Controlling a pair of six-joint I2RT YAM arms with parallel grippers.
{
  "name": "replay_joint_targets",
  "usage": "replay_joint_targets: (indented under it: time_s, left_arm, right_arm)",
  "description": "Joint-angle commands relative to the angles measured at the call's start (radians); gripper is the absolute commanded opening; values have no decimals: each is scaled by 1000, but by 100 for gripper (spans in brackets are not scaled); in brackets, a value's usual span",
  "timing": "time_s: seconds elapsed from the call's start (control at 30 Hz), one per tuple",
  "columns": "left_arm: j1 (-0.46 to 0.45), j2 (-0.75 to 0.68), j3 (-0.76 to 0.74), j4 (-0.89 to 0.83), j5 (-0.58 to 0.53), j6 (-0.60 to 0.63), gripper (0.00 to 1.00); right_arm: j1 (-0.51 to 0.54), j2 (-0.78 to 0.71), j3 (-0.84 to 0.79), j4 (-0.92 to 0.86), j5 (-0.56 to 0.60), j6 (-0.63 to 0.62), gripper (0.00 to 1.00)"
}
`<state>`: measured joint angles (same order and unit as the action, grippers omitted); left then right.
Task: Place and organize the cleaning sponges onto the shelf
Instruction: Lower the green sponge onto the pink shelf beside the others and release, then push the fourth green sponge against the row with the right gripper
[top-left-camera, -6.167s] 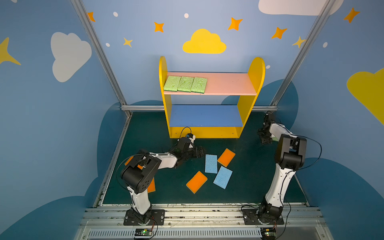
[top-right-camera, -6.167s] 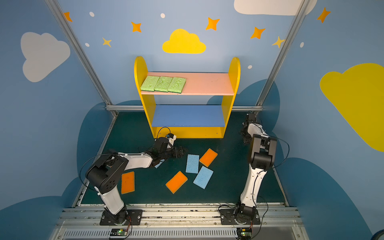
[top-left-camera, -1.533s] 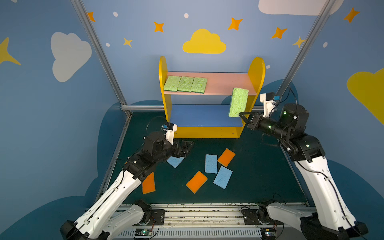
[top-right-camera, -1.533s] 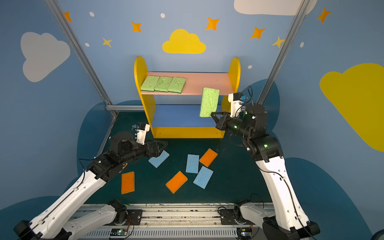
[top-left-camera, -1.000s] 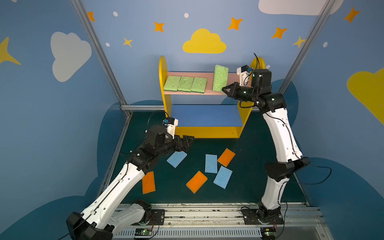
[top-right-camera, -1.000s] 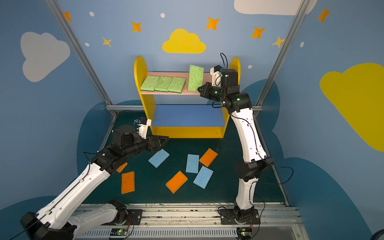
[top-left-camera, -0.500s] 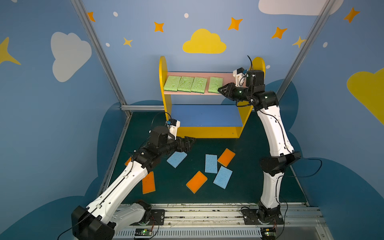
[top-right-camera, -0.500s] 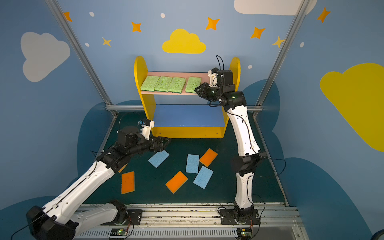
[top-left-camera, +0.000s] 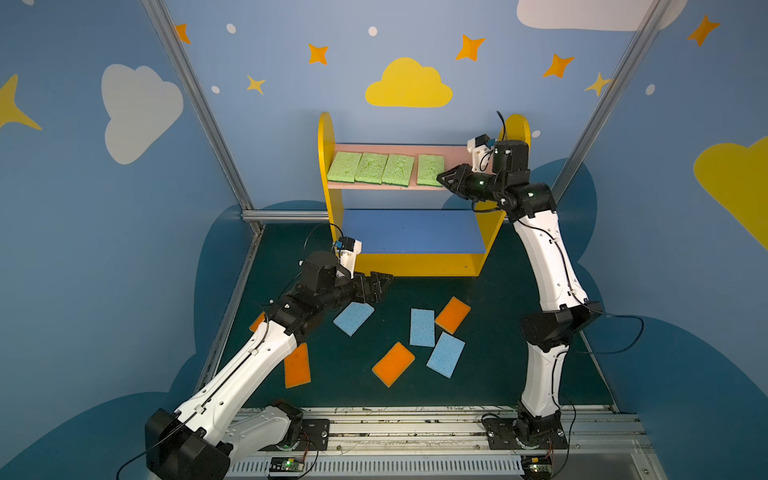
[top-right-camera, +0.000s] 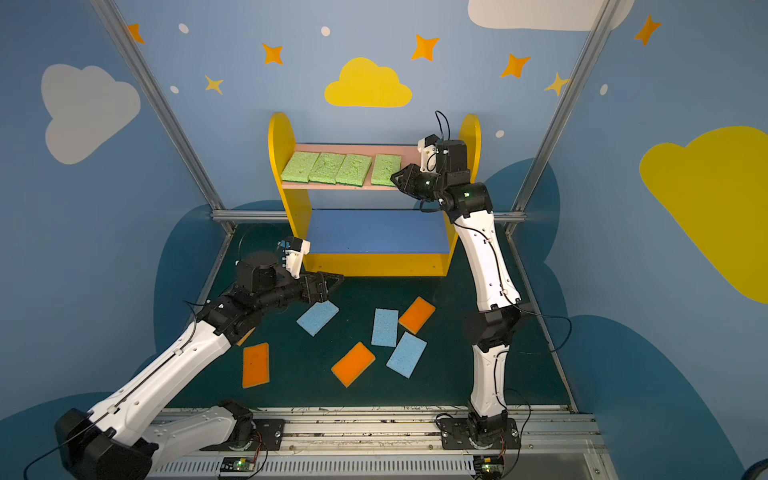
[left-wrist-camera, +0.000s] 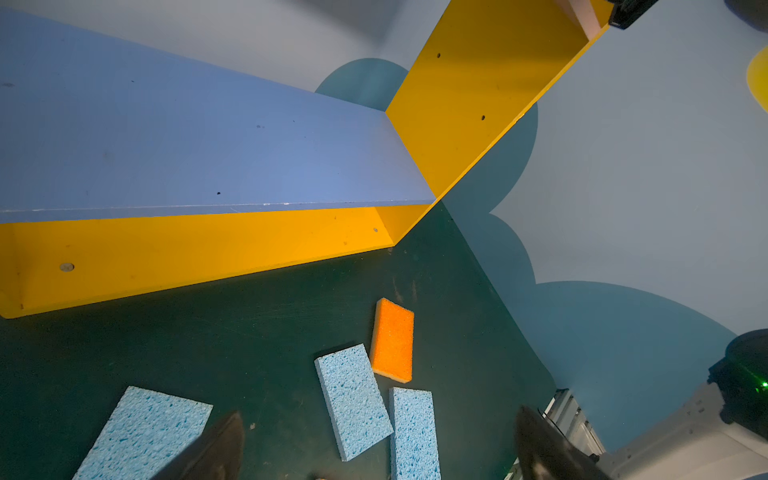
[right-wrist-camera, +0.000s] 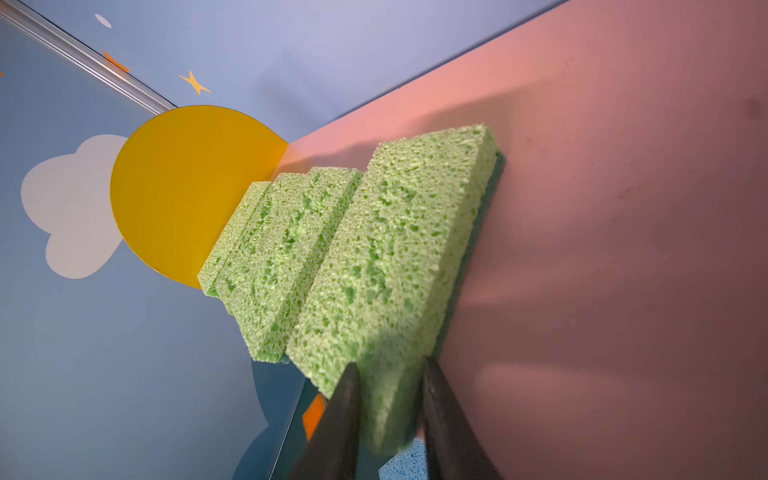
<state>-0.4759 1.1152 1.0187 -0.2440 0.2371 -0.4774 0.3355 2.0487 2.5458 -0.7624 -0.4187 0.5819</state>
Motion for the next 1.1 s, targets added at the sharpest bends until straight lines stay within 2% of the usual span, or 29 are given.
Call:
replay_joint_targets:
  time_s: [0.0, 0.17, 0.83, 0.97, 1.07]
  left_arm:
    - [4, -6, -6, 15, 14, -2, 100]
    - [5, -2, -7, 16, 13, 1, 100]
    - [4, 20, -12, 28, 21, -8, 100]
    - [4, 21, -14, 30, 22, -10, 100]
    - [4, 22, -18, 32, 23, -11, 100]
  right_arm:
    - [-3, 17, -11, 16, -17, 5, 23]
    - [0, 26, -12, 50, -59, 13, 20]
    - [19, 56, -27, 130, -95, 41, 21]
    - [18, 56, -25, 144, -93, 42, 25]
    - [16, 57, -23, 150, -97, 42, 35]
